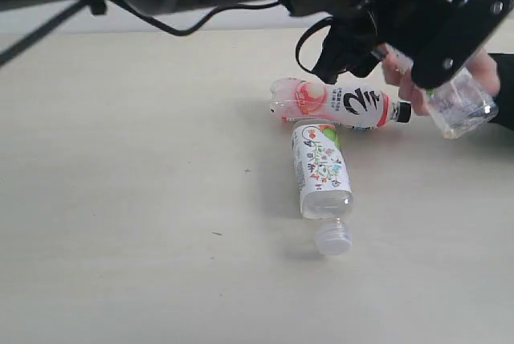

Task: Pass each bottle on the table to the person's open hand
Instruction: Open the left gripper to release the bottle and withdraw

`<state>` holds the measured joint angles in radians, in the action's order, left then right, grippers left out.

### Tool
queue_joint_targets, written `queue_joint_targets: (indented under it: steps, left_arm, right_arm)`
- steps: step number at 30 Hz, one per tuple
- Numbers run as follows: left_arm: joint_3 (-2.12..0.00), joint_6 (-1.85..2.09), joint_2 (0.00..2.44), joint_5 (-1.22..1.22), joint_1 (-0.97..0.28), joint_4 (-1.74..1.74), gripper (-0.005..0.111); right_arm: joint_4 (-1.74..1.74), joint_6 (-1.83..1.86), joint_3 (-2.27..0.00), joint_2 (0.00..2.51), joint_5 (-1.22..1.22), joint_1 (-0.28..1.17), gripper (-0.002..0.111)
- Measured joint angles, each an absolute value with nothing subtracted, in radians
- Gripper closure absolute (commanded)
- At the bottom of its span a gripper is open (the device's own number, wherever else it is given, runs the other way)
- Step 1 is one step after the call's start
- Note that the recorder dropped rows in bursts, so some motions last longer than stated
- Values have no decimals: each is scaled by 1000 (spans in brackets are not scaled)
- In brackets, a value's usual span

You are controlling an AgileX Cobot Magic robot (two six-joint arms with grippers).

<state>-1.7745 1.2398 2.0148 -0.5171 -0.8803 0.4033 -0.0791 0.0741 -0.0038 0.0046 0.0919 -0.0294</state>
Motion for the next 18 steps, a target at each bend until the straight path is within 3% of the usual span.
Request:
queue_joint_targets:
  steps: [2, 7, 8, 18]
  left_arm:
    - [-1775, 1067, 1969, -580, -881, 403, 47]
    - [-1775, 767, 1867, -749, -881, 405, 100]
    - [-1775, 730, 1852, -785, -881, 405, 106]
    - [-1775, 375, 1789, -1046, -877, 356, 106]
  right_arm:
    - [-79, 74, -4, 5, 92, -29, 108]
    - [-79, 74, -4, 5, 92, -29, 108]
    - [-79, 74, -4, 5, 92, -29, 108]
    - [-79, 74, -4, 5, 92, -29, 108]
